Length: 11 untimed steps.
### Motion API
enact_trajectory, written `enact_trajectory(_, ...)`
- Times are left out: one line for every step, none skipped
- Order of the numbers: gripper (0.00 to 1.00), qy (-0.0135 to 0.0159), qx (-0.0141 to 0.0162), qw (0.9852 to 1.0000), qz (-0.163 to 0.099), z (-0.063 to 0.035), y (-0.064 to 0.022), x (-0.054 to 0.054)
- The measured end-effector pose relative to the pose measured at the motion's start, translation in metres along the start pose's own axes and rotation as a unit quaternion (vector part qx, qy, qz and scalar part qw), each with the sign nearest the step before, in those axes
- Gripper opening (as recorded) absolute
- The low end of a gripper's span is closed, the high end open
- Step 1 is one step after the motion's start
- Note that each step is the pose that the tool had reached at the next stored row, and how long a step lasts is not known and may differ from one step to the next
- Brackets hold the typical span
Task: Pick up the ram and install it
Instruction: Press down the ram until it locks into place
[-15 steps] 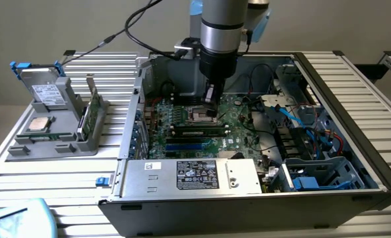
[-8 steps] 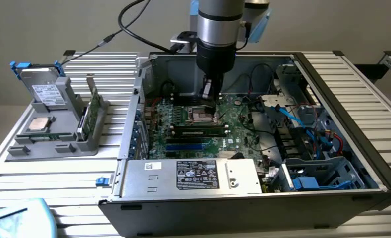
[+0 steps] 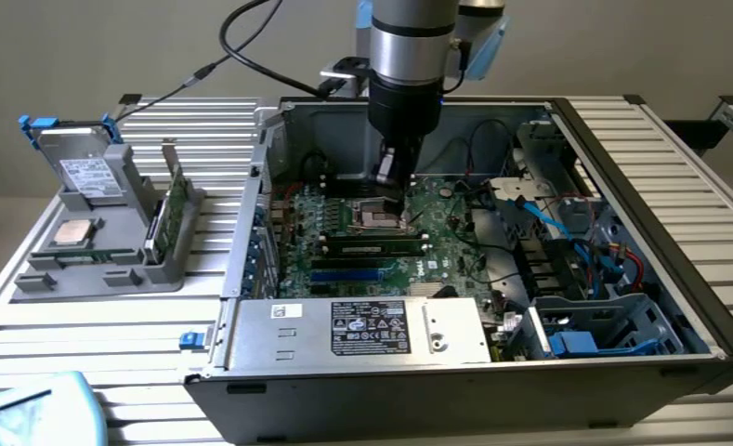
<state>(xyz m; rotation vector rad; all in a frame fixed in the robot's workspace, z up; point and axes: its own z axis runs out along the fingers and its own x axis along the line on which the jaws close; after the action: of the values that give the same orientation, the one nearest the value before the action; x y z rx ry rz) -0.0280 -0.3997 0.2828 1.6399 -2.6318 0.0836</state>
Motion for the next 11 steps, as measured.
enact_trajectory(0.10,0.0012,0.0004,1.0000,0.004,0.0000,0.0000,0.0000)
enact_trajectory(0.10,0.0021,0.0007,1.0000,0.009,0.0000,0.0000,0.0000)
enact_trajectory(0.10,0.0029,0.0009,0.9999,0.013,0.0000,0.0000,0.0000)
enact_trajectory(0.10,0.0036,0.0009,0.9998,0.018,-0.0001,0.0000,0.0000)
enact_trajectory(0.10,0.0040,0.0009,0.9997,0.023,-0.0001,0.0000,0.0001)
enact_trajectory(0.10,0.0042,0.0006,0.9996,0.029,-0.0001,0.0001,0.0001)
enact_trajectory(0.10,0.0044,0.0003,0.9994,0.034,-0.0001,0.0001,0.0001)
enact_trajectory(0.10,0.0046,0.0000,0.9992,0.040,0.0000,0.0000,0.0000)
enact_trajectory(0.10,0.0048,-0.0004,0.9989,0.046,-0.0001,0.0000,0.0000)
enact_trajectory(0.10,0.0049,-0.0008,0.9987,0.051,-0.0001,0.0000,0.0000)
enact_trajectory(0.10,0.0050,-0.0011,0.9984,0.057,0.0000,0.0000,0.0000)
